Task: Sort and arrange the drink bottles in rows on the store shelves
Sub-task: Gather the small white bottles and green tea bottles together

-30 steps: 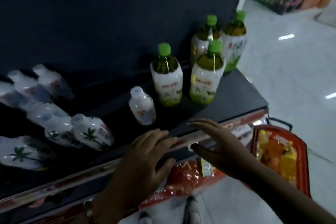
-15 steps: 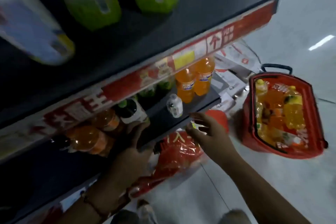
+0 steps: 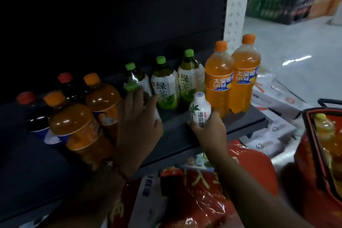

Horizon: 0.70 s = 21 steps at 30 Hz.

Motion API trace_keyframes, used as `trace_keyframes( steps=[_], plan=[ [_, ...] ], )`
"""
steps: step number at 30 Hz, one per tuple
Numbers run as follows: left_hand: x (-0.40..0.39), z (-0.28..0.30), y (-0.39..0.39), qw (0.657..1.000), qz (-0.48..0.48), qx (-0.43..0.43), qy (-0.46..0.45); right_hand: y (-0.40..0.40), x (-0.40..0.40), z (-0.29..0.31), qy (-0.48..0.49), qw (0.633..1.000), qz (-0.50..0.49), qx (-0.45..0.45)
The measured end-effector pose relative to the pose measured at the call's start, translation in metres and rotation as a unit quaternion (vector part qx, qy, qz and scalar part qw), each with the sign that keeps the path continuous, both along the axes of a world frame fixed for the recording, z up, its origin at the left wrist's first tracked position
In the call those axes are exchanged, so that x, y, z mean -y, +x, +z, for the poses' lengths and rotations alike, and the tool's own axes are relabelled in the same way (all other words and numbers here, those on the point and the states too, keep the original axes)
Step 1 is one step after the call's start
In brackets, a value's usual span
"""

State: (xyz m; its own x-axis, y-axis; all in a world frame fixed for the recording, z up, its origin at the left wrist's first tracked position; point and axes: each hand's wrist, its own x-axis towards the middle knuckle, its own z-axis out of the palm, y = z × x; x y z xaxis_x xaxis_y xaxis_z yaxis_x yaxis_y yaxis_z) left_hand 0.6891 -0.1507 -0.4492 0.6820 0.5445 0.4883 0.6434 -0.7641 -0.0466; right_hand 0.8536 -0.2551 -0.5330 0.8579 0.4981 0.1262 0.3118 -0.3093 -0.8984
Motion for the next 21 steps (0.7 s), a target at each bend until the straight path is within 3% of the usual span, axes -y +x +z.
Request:
trace_keyframes(
  steps=[6, 9, 10, 11, 13, 14, 17, 19, 21],
  plan=[
    [0.002, -0.013, -0.020, 0.998, -0.035, -0.049, -0.011, -0.023, 0.019, 0.012, -0.015, 1.000, 0.009, -0.007],
    [0.024, -0.009, -0.032, 0.984, -0.072, 0.002, -0.162, -0.055, 0.042, 0.026, 0.011, 0.997, 0.059, -0.041],
    [0.034, -0.008, -0.037, 0.961, -0.099, 0.045, -0.253, -0.067, 0.049, 0.032, 0.019, 0.995, 0.089, -0.046],
    [0.046, -0.005, -0.044, 0.916, -0.126, 0.095, -0.369, -0.080, 0.055, 0.040, 0.028, 0.991, 0.123, -0.051],
    [0.064, 0.000, -0.058, 0.780, -0.158, 0.201, -0.571, -0.111, 0.064, 0.056, 0.042, 0.976, 0.203, -0.063],
    [0.071, 0.000, -0.068, 0.730, -0.144, 0.249, -0.620, -0.127, 0.067, 0.064, 0.049, 0.968, 0.240, -0.057],
    [0.068, -0.003, -0.094, 0.658, -0.078, 0.362, -0.656, -0.167, 0.074, 0.093, 0.034, 0.939, 0.339, -0.035],
    [0.056, -0.002, -0.118, 0.616, -0.020, 0.401, -0.678, -0.176, 0.070, 0.112, -0.010, 0.902, 0.428, -0.061],
    [0.048, 0.001, -0.146, 0.576, -0.025, 0.480, -0.662, -0.171, 0.051, 0.120, -0.041, 0.901, 0.421, -0.095]
  ],
)
